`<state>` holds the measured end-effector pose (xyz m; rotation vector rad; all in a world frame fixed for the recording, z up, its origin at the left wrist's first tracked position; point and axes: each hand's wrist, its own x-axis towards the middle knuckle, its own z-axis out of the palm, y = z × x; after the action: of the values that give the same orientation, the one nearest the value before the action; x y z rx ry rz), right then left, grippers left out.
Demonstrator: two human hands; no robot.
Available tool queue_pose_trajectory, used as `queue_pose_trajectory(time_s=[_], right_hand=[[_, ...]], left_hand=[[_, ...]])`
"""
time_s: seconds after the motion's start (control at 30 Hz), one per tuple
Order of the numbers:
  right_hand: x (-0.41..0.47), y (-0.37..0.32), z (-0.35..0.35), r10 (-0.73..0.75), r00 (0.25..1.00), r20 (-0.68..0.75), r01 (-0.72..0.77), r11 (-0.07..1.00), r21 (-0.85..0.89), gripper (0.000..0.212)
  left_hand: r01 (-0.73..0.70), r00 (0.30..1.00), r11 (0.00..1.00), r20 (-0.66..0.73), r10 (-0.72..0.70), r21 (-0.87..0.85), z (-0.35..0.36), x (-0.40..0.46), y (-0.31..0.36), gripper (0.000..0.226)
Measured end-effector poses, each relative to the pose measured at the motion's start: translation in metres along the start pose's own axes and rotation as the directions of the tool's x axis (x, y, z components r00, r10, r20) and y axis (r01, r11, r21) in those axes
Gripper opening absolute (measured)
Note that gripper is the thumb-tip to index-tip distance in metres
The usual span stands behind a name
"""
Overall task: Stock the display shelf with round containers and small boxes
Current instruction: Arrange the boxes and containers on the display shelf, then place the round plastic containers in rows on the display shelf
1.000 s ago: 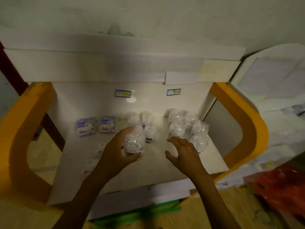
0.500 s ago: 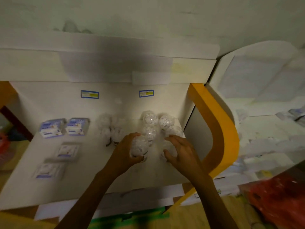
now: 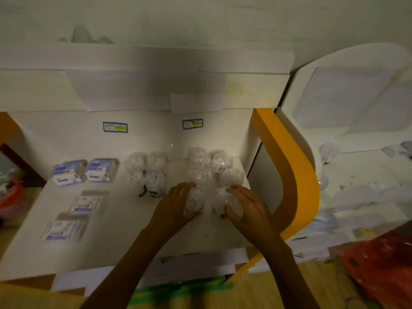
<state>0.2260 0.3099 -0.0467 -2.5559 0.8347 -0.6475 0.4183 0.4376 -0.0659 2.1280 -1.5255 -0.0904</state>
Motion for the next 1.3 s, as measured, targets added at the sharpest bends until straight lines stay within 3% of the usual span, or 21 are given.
queue_pose_trajectory(time_s=[0.17, 0.33, 0.77, 1.1, 1.3], right_hand=[[-0.014, -0.004, -0.006, 0.065, 0.998, -0.022, -0.065, 0.998, -0.017, 0.053], [-0.037, -0.012, -0.018, 0.102, 0.994, -0.042, -0.104, 0.994, -0.045, 0.049], [-0.139, 0.003, -0.060, 0.305, 0.945, -0.116, -0.320, 0.936, -0.149, 0.046], [-0.181, 0.099, -0.146, 0.355, 0.912, -0.204, -0.394, 0.898, -0.199, 0.048], [-0.197, 0.186, -0.205, 0.360, 0.914, -0.188, -0.395, 0.896, -0.201, 0.048]], left_hand=[[-0.036, 0.998, 0.996, 0.061, 0.031, 0.086, -0.022, 0.003, 0.003, 0.079], [-0.156, 0.985, 0.981, 0.094, 0.145, 0.118, -0.043, -0.003, 0.026, 0.063], [-0.358, 0.903, 0.932, 0.236, 0.360, -0.054, -0.023, -0.029, 0.111, 0.061], [-0.489, 0.848, 0.860, 0.152, 0.508, -0.145, 0.031, 0.003, 0.247, 0.048], [-0.460, 0.860, 0.870, 0.155, 0.486, -0.178, 0.084, 0.028, 0.334, 0.052]])
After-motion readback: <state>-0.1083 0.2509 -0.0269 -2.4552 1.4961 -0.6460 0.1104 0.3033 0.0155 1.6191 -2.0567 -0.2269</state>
